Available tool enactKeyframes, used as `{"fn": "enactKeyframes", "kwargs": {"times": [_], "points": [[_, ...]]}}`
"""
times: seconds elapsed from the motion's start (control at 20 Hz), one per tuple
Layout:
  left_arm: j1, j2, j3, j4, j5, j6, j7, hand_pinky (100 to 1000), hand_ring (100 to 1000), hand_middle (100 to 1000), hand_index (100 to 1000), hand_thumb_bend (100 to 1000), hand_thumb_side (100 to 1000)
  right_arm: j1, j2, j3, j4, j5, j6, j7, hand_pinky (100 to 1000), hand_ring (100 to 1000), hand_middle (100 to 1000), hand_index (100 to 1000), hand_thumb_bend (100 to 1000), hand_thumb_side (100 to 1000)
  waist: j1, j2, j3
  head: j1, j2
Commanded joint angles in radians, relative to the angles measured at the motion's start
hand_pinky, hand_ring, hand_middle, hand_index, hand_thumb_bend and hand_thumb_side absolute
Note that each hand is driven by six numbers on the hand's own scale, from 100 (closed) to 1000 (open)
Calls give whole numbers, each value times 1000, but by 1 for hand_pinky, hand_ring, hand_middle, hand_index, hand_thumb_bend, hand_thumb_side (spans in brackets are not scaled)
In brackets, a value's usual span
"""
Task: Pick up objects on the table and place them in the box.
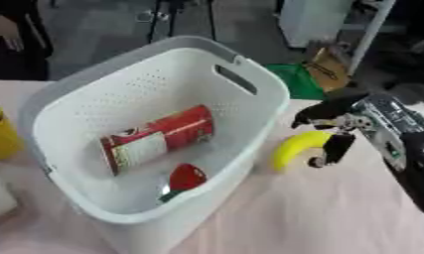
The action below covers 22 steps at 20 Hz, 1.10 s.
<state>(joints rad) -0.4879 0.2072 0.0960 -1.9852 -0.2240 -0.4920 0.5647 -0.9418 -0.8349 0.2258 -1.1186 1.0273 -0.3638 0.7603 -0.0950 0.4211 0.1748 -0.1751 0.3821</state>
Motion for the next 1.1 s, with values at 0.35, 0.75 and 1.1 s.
{"fn": "enactKeyframes", "kwargs": {"times": [0.35, 0.75, 1.1], "points": [[-21, 25, -8, -15, 5, -1, -9, 654, 494, 597, 749, 100, 1000, -34, -27, -36, 18, 29, -5, -18, 960, 1000, 978, 1000, 386, 445, -3, -4, 16, -31, -34], [-24, 23, -11, -15, 5, 1, -14, 656, 495, 598, 749, 100, 1000, -46, -12, -58, 38, 4, 7, -111, 953, 978, 914, 991, 271, 551, -1, 5, 19, -40, -34], [-29, 19, -11, -15, -1, 2, -14, 656, 495, 598, 749, 100, 1000, -56, -2, -64, 86, -6, 14, -99, 959, 984, 918, 987, 258, 496, 4, 12, 25, -46, -32]]}}
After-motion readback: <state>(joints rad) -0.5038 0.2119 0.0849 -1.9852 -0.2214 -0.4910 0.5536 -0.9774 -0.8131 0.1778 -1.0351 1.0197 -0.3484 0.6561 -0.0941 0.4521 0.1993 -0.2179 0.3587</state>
